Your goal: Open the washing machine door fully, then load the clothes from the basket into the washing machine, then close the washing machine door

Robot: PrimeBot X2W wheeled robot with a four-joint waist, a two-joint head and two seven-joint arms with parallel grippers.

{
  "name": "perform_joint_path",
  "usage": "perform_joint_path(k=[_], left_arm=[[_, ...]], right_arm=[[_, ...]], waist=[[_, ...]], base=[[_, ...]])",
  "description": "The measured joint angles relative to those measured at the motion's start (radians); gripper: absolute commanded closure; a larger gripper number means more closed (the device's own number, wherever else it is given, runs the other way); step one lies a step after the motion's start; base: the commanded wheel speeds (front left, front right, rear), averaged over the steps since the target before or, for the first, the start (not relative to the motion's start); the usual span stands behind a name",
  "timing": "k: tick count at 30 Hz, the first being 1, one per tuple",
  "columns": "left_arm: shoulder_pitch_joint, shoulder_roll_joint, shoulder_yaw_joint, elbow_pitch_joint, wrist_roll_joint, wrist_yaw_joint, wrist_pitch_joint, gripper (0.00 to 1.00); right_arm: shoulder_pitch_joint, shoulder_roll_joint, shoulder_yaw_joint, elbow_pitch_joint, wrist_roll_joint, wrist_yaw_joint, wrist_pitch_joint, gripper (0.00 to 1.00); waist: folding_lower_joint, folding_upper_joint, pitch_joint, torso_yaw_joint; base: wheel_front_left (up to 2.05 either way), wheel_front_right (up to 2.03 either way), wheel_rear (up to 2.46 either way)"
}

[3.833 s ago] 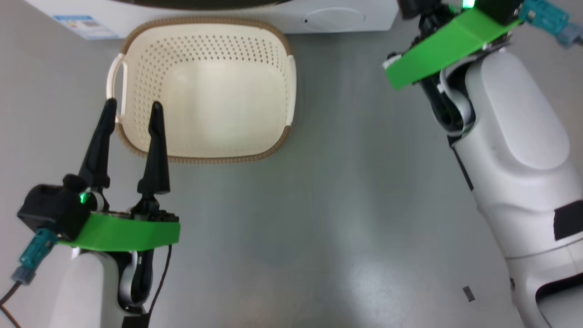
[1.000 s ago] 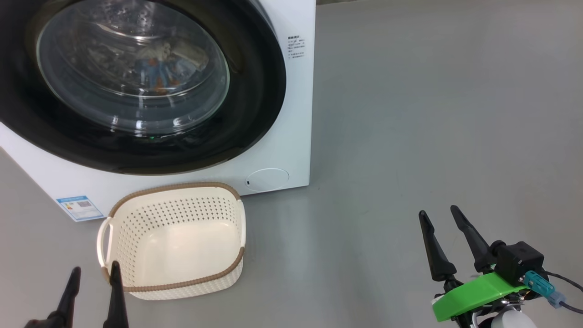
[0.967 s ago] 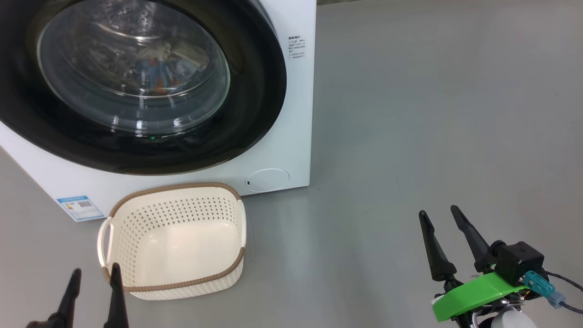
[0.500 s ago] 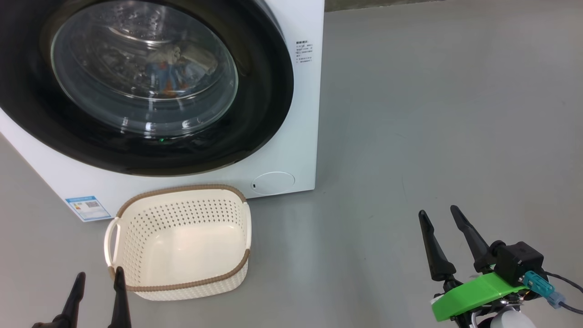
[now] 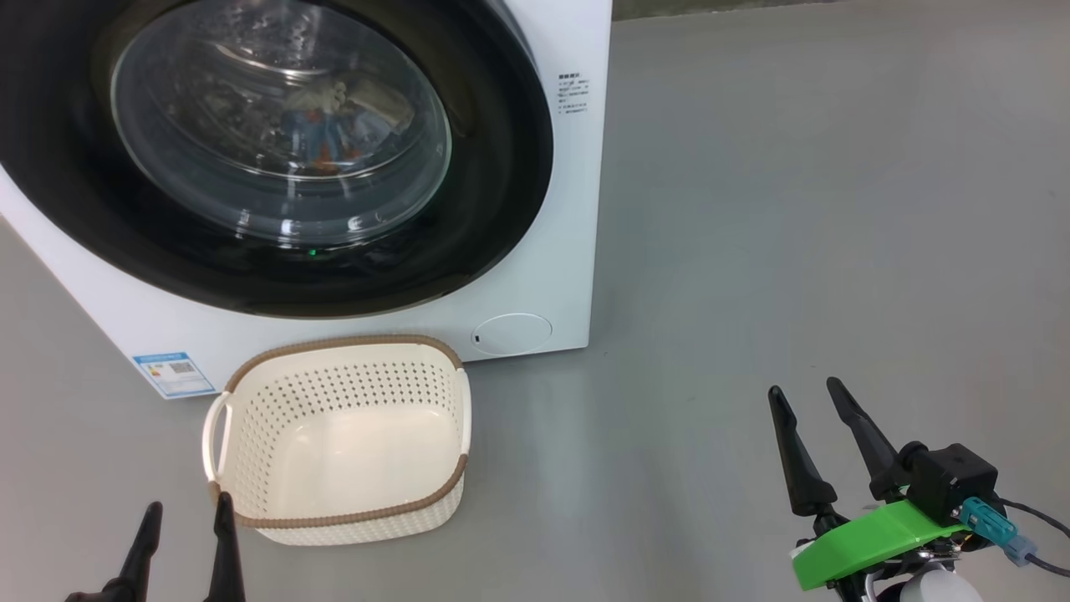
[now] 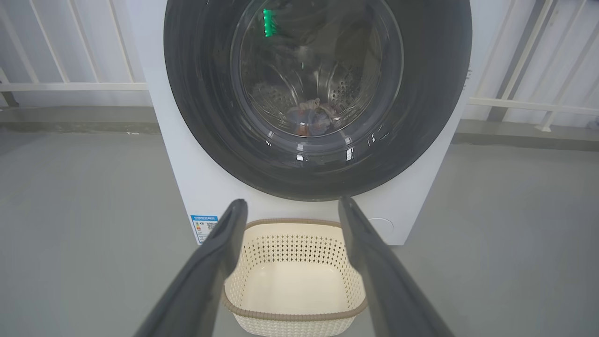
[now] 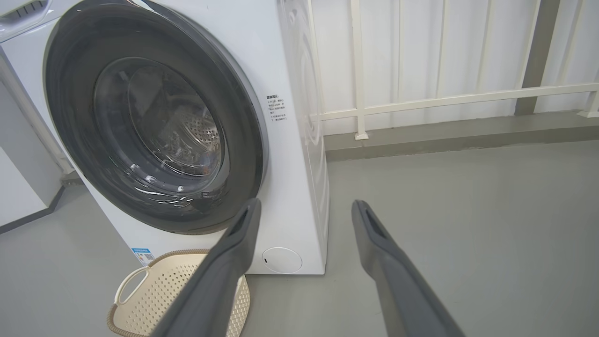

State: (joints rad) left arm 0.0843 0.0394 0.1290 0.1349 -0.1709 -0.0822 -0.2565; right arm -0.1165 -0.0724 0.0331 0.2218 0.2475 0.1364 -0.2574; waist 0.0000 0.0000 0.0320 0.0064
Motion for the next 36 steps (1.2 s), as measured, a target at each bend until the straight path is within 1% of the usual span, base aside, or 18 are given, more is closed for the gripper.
perform_joint_path(k=[17, 23, 24, 29, 36], left_arm=[[0.0, 0.0, -0.004, 0.003, 0.0, 0.004, 0.0, 0.0], [0.0, 0.0, -0.012, 0.002, -0.008, -0.001, 0.0, 0.0], [0.0, -0.002, -0.013, 0.009, -0.008, -0.002, 0.0, 1.0], [0.005, -0.031, -0.02, 0.074, -0.017, -0.002, 0.01, 1.0], [0.004, -0.032, -0.02, 0.078, -0.084, -0.002, 0.026, 1.0]], right_arm=[[0.0, 0.001, 0.001, 0.005, 0.0, 0.0, 0.0, 0.0], [0.0, 0.001, 0.0, 0.005, 0.0, 0.0, 0.0, 0.0], [0.0, 0.001, 0.0, 0.012, 0.0, 0.0, 0.0, 1.0], [0.042, 0.008, 0.002, 0.082, 0.007, 0.0, 0.002, 1.0], [0.045, 0.009, -0.003, 0.081, 0.072, 0.0, 0.02, 1.0]], waist=[[0.0, 0.0, 0.003, 0.016], [0.0, 0.0, 0.002, 0.018], [0.0, 0.0, 0.002, 0.018], [0.0, 0.0, 0.002, 0.018], [0.0005, 0.0001, -0.003, 0.016]], base=[[0.0, 0.0, 0.0], [0.0, 0.0, 0.0], [0.0, 0.0, 0.0], [0.0, 0.0, 0.0], [0.0, 0.0, 0.0]])
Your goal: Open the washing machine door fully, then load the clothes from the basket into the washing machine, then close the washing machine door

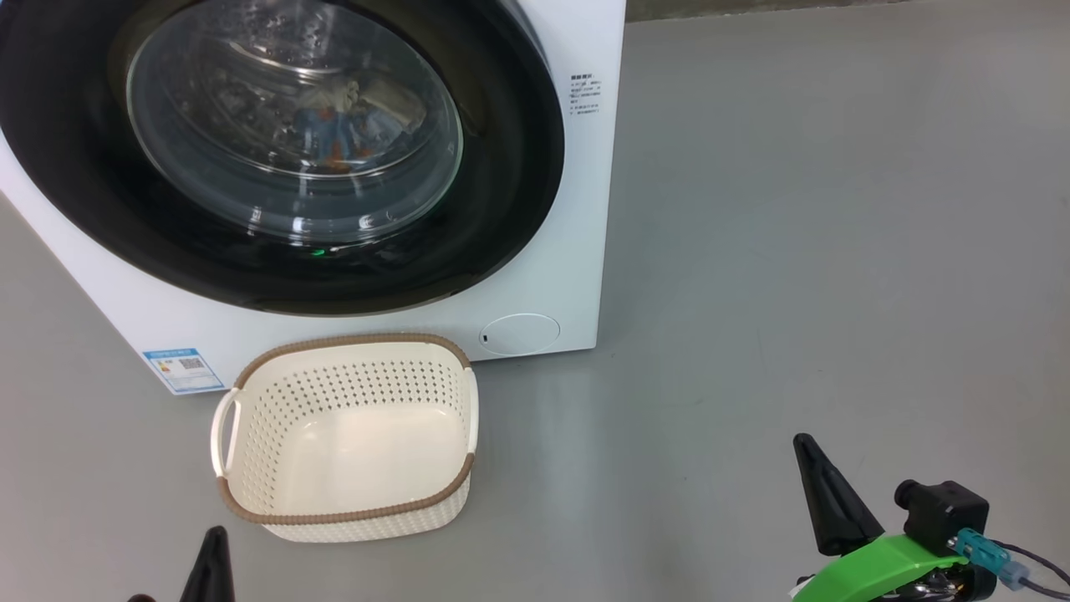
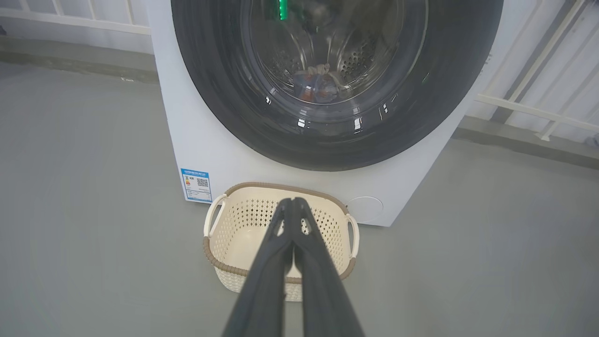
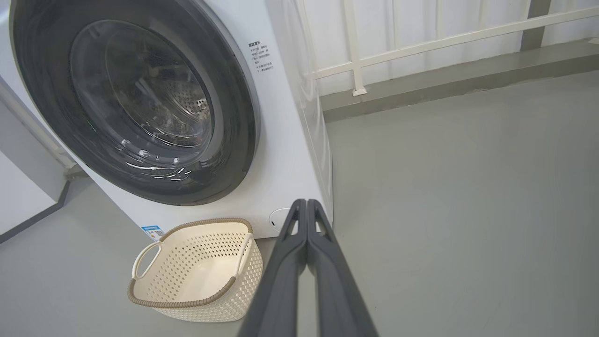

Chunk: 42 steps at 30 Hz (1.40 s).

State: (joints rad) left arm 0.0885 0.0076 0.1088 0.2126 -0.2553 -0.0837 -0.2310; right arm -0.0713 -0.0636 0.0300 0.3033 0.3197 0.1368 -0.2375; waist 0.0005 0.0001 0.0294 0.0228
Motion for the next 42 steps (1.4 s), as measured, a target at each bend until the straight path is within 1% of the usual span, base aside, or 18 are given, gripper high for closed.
perform_joint_path(k=[42], left_arm=[[-0.034, 0.003, -0.008, 0.017, -0.474, -0.01, 0.118, 1.0]], right_arm=[[0.0, 0.006, -0.056, -0.007, 0.446, 0.0, 0.123, 1.0]], waist=[[-0.0004, 0.0, -0.008, -0.008]], base=[[0.0, 0.0, 0.0]])
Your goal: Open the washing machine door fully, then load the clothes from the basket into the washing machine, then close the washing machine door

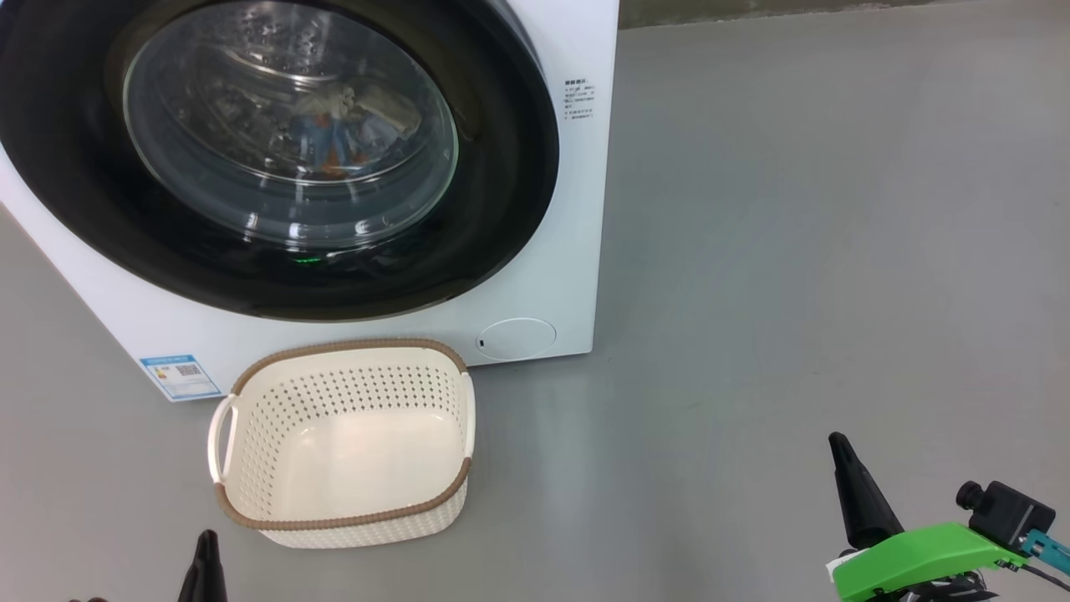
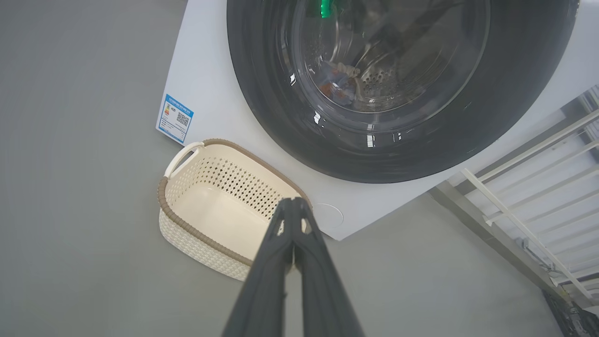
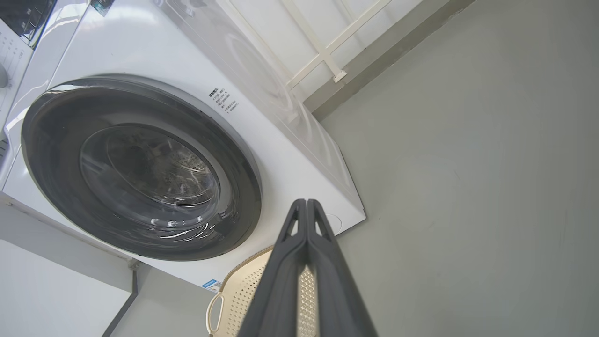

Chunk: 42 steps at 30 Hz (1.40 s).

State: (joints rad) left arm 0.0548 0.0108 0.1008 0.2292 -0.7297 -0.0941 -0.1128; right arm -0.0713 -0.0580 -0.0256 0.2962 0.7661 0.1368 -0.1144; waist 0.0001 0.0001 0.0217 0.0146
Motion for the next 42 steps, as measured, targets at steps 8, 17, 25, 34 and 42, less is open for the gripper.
perform_joint_path(k=[8, 17, 25, 34, 42], left_arm=[[-0.016, 0.004, -0.001, 0.005, -0.091, -0.007, 0.026, 1.0], [-0.024, 0.006, -0.003, 0.008, -0.191, -0.008, 0.049, 1.0], [-0.039, 0.007, -0.005, 0.012, -0.283, -0.009, 0.071, 1.0], [-0.052, 0.008, -0.006, 0.016, -0.381, -0.011, 0.097, 1.0], [-0.063, 0.01, -0.008, 0.019, -0.476, -0.018, 0.122, 1.0]], right_arm=[[0.0, 0.001, -0.014, -0.002, 0.086, 0.0, 0.025, 1.0], [0.0, 0.002, -0.025, -0.005, 0.184, 0.0, 0.05, 1.0], [0.0, 0.003, -0.036, -0.007, 0.266, 0.0, 0.074, 1.0], [0.0, 0.004, -0.05, -0.01, 0.369, 0.0, 0.098, 1.0], [0.0, 0.006, -0.058, -0.011, 0.445, 0.0, 0.123, 1.0]], waist=[[0.0, 0.0, -0.002, -0.002], [0.0, 0.0, -0.004, -0.003], [-0.0001, 0.0, -0.006, -0.005], [0.0, 0.0, -0.008, -0.007], [0.0, 0.0, -0.01, -0.008]], base=[[0.0, 0.0, 0.0], [0.0, 0.0, 0.0], [0.0, 0.0, 0.0], [0.0, 0.0, 0.0], [0.0, 0.0, 0.0]])
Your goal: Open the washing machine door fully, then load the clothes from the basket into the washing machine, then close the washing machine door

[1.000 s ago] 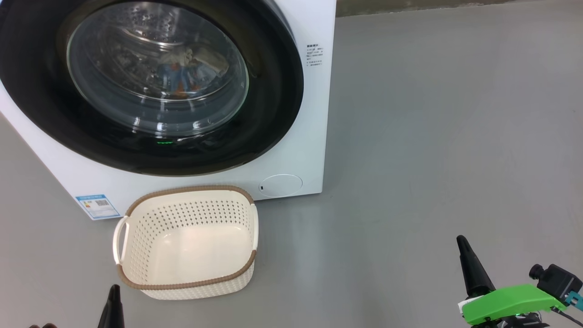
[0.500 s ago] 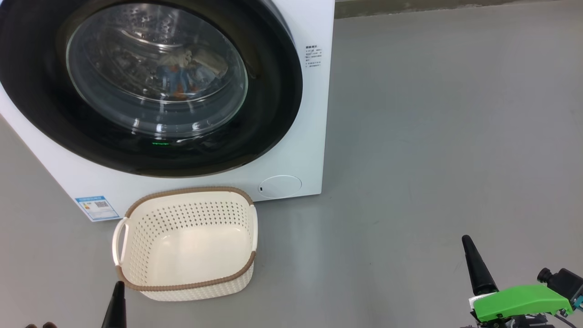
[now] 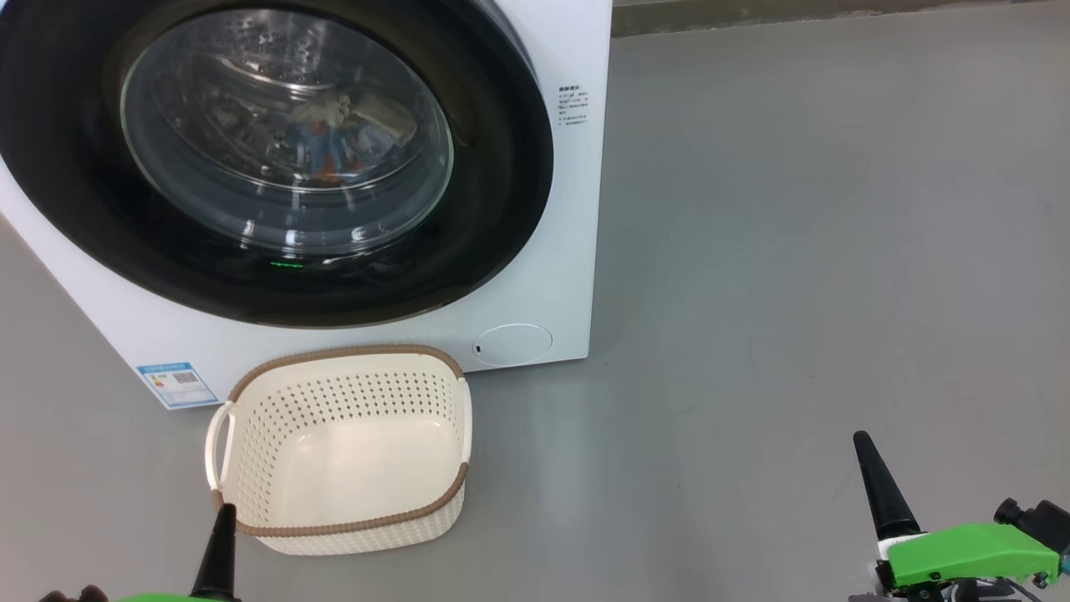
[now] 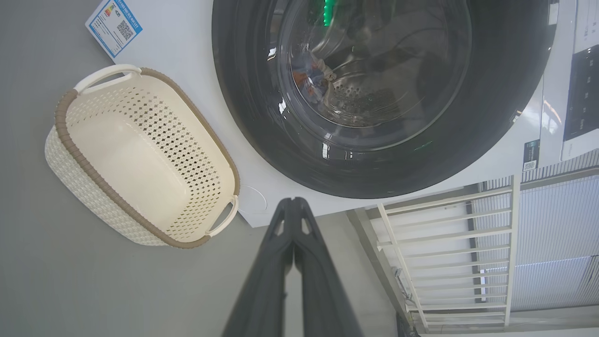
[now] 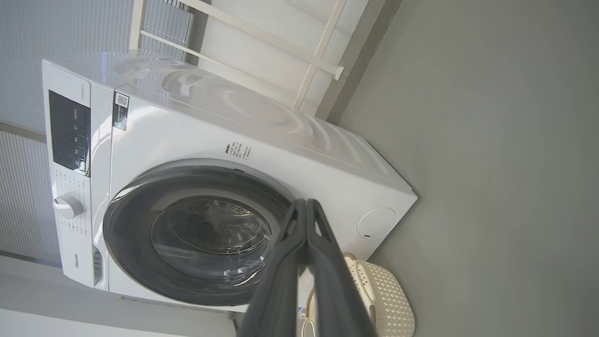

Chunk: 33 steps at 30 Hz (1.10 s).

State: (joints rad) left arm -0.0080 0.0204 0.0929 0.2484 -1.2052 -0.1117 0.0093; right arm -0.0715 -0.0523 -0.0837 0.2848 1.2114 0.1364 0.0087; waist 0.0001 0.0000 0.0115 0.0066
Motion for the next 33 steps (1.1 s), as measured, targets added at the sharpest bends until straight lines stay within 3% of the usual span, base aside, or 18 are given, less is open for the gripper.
perform_joint_path(k=[33], left_arm=[[-0.056, 0.005, -0.007, 0.014, -0.37, -0.009, 0.094, 1.0]], right_arm=[[0.0, 0.005, -0.049, -0.009, 0.361, -0.007, 0.093, 1.0]], waist=[[0.0, 0.0, -0.008, -0.006]], base=[[0.0, 0.0, 0.0]])
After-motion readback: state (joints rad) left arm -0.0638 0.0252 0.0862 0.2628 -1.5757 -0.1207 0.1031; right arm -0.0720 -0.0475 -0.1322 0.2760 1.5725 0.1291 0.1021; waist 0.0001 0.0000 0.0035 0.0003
